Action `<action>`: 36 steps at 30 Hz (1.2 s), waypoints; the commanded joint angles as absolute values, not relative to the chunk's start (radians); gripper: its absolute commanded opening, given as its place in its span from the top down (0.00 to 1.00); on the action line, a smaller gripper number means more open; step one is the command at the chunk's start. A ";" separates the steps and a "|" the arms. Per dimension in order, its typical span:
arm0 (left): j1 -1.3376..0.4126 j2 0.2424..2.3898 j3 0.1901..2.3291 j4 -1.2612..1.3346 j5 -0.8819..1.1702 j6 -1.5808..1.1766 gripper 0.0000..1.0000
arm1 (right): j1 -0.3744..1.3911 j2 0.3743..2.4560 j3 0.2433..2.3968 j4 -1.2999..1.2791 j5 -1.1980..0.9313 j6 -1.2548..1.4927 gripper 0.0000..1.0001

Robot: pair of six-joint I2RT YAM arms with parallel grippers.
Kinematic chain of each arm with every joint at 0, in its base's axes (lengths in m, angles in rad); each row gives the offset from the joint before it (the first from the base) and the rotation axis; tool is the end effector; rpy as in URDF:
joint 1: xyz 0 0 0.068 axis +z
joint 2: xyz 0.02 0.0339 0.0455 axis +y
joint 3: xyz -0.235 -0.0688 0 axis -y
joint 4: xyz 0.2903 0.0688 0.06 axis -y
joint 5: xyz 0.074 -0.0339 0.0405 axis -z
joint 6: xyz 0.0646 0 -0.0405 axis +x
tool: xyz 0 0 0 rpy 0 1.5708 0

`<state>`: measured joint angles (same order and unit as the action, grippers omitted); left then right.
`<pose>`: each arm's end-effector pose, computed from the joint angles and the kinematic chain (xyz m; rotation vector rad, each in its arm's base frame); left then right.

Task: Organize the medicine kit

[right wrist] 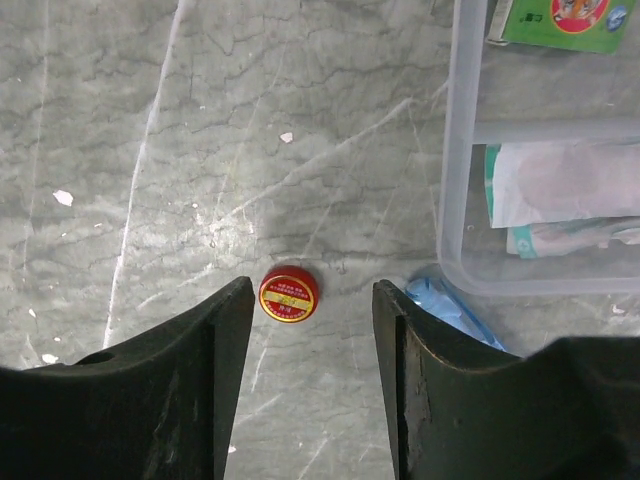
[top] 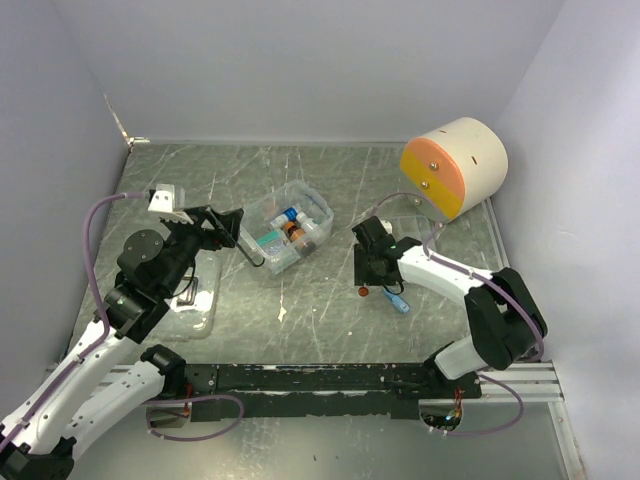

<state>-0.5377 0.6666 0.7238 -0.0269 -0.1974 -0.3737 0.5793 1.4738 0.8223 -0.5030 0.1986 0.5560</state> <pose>0.2289 -0.1218 0.3395 -0.0309 1.5686 -0.5692 0.2748 0.1645 0.0935 0.0252 2.6853 0.0793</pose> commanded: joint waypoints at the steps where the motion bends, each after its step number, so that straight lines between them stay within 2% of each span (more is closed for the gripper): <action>1: -0.532 0.669 0.744 -0.001 -0.181 -0.374 0.09 | 0.583 1.485 0.826 -0.530 0.151 0.530 0.49; 10: -0.531 0.661 0.744 -0.004 -0.191 -0.371 0.09 | 0.607 1.561 0.878 -0.550 0.137 0.511 0.53; 18: -0.532 0.656 0.743 -0.004 -0.199 -0.373 0.09 | 0.610 1.587 0.902 -0.600 0.145 0.507 0.64; 23: -0.532 0.655 0.744 -0.009 -0.201 -0.371 0.09 | 0.610 1.610 0.906 -0.582 0.149 0.505 0.67; 31: -0.532 0.652 0.744 -0.008 -0.201 -0.371 0.09 | 0.610 1.622 0.909 -0.558 0.174 0.516 0.67; 36: -0.532 0.651 0.744 -0.009 -0.201 -0.371 0.09 | 0.609 1.622 0.904 -0.552 0.190 0.525 0.63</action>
